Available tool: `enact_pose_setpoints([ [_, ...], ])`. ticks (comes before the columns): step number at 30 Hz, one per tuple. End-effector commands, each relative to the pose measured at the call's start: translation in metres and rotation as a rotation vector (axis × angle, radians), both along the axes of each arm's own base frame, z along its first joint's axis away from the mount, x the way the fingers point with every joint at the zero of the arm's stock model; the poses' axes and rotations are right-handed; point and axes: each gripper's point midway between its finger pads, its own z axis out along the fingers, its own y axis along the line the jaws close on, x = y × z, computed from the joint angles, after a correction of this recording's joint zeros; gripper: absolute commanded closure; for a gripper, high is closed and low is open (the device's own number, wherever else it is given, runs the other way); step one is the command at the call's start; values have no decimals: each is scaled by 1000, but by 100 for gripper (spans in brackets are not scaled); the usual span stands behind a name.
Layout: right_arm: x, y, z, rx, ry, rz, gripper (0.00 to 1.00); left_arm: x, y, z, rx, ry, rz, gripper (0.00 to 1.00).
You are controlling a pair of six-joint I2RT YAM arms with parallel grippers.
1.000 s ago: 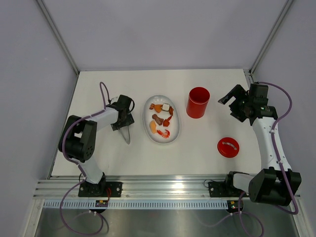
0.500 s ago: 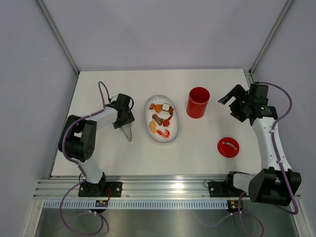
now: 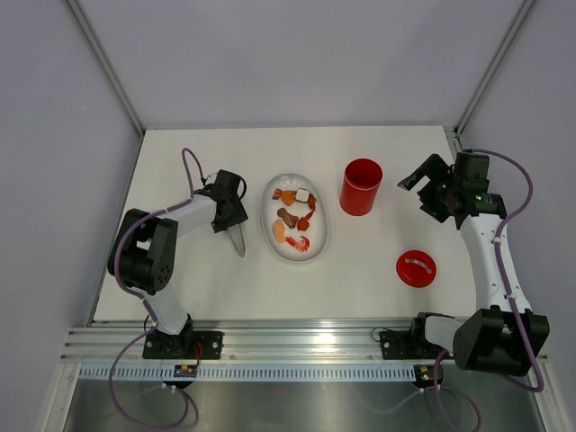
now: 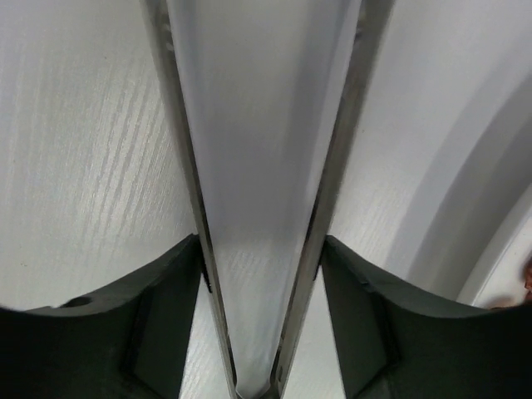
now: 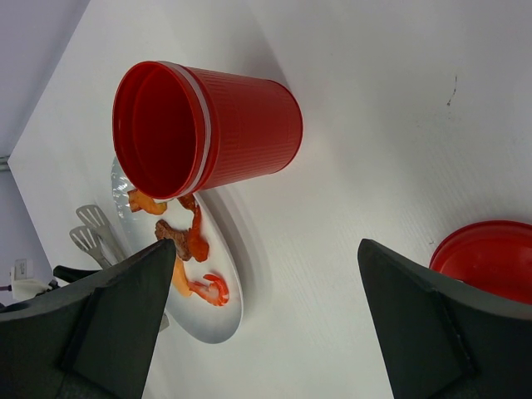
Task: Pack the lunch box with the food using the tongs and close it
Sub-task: Pick up the clamp at the center of the board.
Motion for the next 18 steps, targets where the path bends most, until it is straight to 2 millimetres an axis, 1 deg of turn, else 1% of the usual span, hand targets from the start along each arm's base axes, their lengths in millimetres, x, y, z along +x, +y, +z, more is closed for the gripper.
enact_pose_setpoints([
  [1,1,2,16,-13,-48,16,1,3,-10,-6,-19,20,-2,44],
  [3,1,2,16,-11,-47,17,0,4,-11,-5,-15,21,-2,56],
  [4,1,2,15,-11,-47,17,0,4,-11,-6,-14,23,-3,63],
  [7,1,2,15,-10,-47,16,1,3,-9,-6,-6,29,-2,68],
  [10,1,2,16,-13,-50,14,1,2,-1,0,40,31,3,77],
  [11,0,1,16,-15,-47,14,1,2,4,4,66,23,3,82],
  [12,0,2,16,-16,-48,17,0,1,7,16,79,5,1,85],
  [13,0,1,16,-16,-46,13,1,2,10,24,88,-10,0,86],
  [14,0,1,16,-20,-48,14,0,4,13,35,106,-32,-13,90],
  [15,-1,1,15,-20,-42,13,1,6,14,52,106,-67,-21,90],
  [16,0,1,16,-20,-46,13,0,2,16,60,118,-62,-33,91],
  [17,0,0,17,-23,-48,12,1,5,16,73,132,-80,-61,92],
  [18,0,0,17,-25,-49,12,0,-1,18,84,138,-75,-77,92],
])
